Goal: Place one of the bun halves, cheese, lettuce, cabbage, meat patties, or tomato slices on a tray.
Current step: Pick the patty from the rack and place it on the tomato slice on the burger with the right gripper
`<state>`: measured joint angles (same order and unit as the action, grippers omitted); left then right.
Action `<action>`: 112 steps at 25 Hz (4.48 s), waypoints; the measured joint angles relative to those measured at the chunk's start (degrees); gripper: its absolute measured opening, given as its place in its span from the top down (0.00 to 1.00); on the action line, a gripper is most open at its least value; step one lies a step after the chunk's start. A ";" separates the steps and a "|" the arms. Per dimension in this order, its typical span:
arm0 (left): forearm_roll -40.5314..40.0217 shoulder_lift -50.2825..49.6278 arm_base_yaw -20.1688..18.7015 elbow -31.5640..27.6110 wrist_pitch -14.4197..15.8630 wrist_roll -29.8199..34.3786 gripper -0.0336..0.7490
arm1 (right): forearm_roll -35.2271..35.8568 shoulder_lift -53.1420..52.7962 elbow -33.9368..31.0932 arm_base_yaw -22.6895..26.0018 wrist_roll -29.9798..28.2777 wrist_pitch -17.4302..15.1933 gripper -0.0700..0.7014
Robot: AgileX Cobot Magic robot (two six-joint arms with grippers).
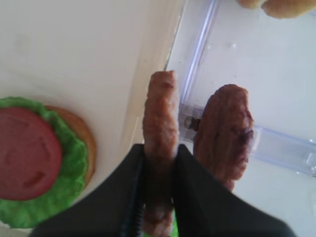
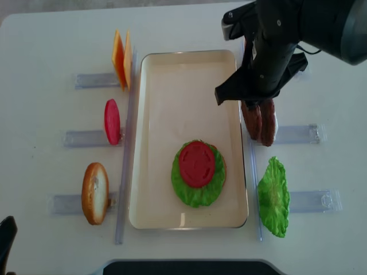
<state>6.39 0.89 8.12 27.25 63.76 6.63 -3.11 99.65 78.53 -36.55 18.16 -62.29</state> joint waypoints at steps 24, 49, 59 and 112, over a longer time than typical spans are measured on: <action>0.00 0.00 0.00 -0.04 0.00 0.00 0.60 | -0.76 -6.76 6.43 -9.94 2.77 -7.73 0.76; 0.00 0.00 0.00 -0.04 0.00 0.00 0.60 | 5.51 -30.38 -19.21 -9.35 10.53 -6.25 0.76; 0.00 0.00 0.00 -0.04 0.00 0.00 0.60 | 13.14 -30.38 -21.38 -7.94 4.75 8.08 0.76; 0.00 0.00 0.00 -0.04 0.00 0.00 0.60 | 98.13 -7.70 -38.16 7.88 -70.63 21.26 0.76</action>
<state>6.39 0.89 8.12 27.21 63.76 6.63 95.02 91.96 40.37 -28.67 -52.47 -41.03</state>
